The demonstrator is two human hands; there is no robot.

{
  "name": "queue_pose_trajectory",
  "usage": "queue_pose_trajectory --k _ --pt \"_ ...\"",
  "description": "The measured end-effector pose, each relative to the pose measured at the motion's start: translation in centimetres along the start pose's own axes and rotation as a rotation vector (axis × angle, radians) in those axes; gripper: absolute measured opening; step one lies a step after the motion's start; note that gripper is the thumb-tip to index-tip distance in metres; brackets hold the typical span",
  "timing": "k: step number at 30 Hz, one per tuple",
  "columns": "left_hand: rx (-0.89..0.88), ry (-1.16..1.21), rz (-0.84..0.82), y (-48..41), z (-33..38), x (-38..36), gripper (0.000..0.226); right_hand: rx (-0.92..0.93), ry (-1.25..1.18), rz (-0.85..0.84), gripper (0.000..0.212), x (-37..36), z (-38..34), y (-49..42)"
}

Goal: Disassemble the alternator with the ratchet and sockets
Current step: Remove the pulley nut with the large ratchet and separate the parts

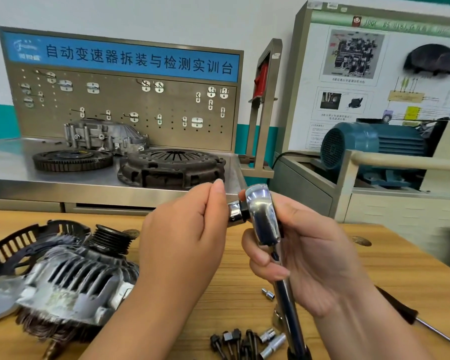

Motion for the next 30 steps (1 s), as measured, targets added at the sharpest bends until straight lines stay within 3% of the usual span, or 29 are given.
queue_pose_trajectory --k 4,7,12,14,16,17,19,21,22,25,30 --pt "-0.029 -0.117 0.031 -0.1 0.0 0.3 0.041 -0.04 -0.036 -0.012 0.032 -0.4 1.3 -0.3" --pt "-0.027 -0.046 0.042 -0.1 -0.1 0.1 0.042 -0.069 -0.056 -0.026 0.03 0.0 1.2 -0.4" --pt "0.094 0.543 -0.025 -0.2 -0.5 -1.4 0.025 -0.098 0.124 -0.026 0.048 1.2 0.0 0.0" --pt "0.27 0.777 -0.024 -0.2 -2.7 -2.8 0.024 -0.041 0.261 0.055 0.05 2.4 -1.3 0.1" --pt "0.516 0.825 -0.083 1.2 -5.5 -5.2 0.026 0.013 0.359 0.168 0.049 4.1 -3.1 0.4" --pt "0.596 0.732 -0.193 2.3 -6.2 -6.8 0.023 0.03 0.384 0.217 0.048 5.0 -3.9 0.7" --pt "0.602 0.388 -0.564 5.5 -6.7 -10.6 0.01 0.056 0.403 0.299 0.043 6.6 -5.3 1.3" --pt "0.562 0.157 -0.863 9.1 -7.0 -14.2 0.024 0.067 0.413 0.352 0.036 7.8 -6.3 1.9" --pt "0.546 0.074 -0.935 10.4 -7.3 -15.4 0.034 0.067 0.418 0.362 0.031 8.2 -6.6 2.1" --pt "0.464 -0.153 -0.965 11.6 -8.2 -17.3 0.05 0.053 0.455 0.354 0.026 9.1 -7.1 2.5" --pt "0.423 -0.198 -0.981 12.1 -9.1 -19.4 0.04 0.025 0.549 0.368 0.027 10.0 -7.3 2.7"
Point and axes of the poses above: each hand's wrist, its own y-axis away from the middle knuckle, its own x-axis out of the back of the hand, z = x × y, the point moved 9 cm from there along -y, towards the middle knuckle, and after that the axes turned 9 degrees about y, right-handed, at the moved point
